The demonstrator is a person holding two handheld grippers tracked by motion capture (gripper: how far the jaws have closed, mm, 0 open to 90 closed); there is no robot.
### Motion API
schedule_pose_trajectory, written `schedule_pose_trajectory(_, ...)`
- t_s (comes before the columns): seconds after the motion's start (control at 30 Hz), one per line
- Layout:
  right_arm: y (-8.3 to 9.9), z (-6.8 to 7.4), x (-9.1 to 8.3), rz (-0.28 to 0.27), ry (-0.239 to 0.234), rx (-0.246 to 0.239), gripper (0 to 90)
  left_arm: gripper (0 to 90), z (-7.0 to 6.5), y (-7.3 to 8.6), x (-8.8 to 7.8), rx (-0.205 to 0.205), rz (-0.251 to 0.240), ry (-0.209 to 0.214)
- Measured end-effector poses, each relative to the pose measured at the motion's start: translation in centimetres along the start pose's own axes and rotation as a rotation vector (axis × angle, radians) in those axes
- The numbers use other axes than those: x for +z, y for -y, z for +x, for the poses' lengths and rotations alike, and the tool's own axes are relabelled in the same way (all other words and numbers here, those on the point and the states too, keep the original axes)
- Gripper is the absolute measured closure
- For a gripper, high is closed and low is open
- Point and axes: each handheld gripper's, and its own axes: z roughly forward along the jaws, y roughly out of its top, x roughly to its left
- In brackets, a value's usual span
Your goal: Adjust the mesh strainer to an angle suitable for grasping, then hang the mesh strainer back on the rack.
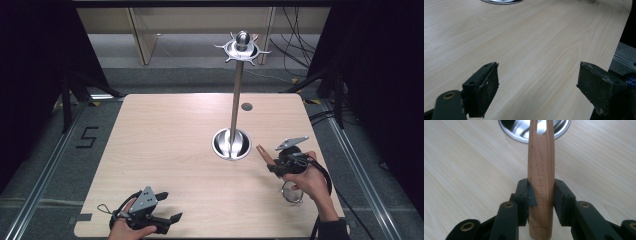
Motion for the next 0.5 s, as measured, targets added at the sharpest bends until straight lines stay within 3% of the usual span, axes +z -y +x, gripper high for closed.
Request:
schedule_pose_trajectory(0.03, 0.1, -0.2, -0.2, -0.021, 0.01, -0.023, 68.6, 16.5, 0.1, 0.0, 0.0, 0.007, 0.008, -0.004)
schedule_pose_trajectory(0.13, 0.0, -0.5, -1.5, -0.076, -0.016, -0.022, 68.6, 16.5, 0.2, 0.0, -0.1, 0.021, 0.016, -0.01)
schedule_pose_trajectory(0.17, 0.0, -0.5, -1.8, -0.109, -0.024, -0.015, 68.7, 16.5, 0.1, 0.0, -0.1, 0.008, 0.001, -0.001)
schedule_pose_trajectory(0.2, 0.0, -0.5, -2.2, -0.141, -0.03, -0.019, 68.7, 16.5, 0.1, 0.0, 0.0, 0.019, -0.006, 0.002)
schedule_pose_trajectory(0.23, -0.1, -0.5, -2.7, -0.155, -0.048, 0.002, 68.7, 16.5, 0.1, 0.0, 0.0, 0.019, -0.002, -0.001)
schedule_pose_trajectory(0.27, -0.2, -0.6, -3.1, -0.173, -0.052, -0.013, 68.7, 16.5, 0.2, 0.0, -0.1, 0.022, 0.013, -0.01)
schedule_pose_trajectory(0.3, -0.2, -0.5, -3.7, -0.178, -0.075, 0.015, 68.7, 16.5, 0.2, 0.0, -0.1, 0.027, 0.015, -0.01)
schedule_pose_trajectory(0.4, -0.6, -0.4, -4.7, -0.21, -0.112, 0.032, 68.7, 16.5, 0.1, 0.0, 0.0, 0.019, -0.003, -0.003)
schedule_pose_trajectory(0.43, -0.7, -0.5, -4.9, -0.232, -0.108, 0.007, 68.7, 16.5, 0.1, 0.0, -0.1, 0.022, 0.006, -0.007)
schedule_pose_trajectory(0.5, -0.9, -0.3, -5.3, -0.259, -0.109, 0.026, 68.8, 16.5, 0.0, 0.1, -0.2, 0.018, 0.0, -0.004)
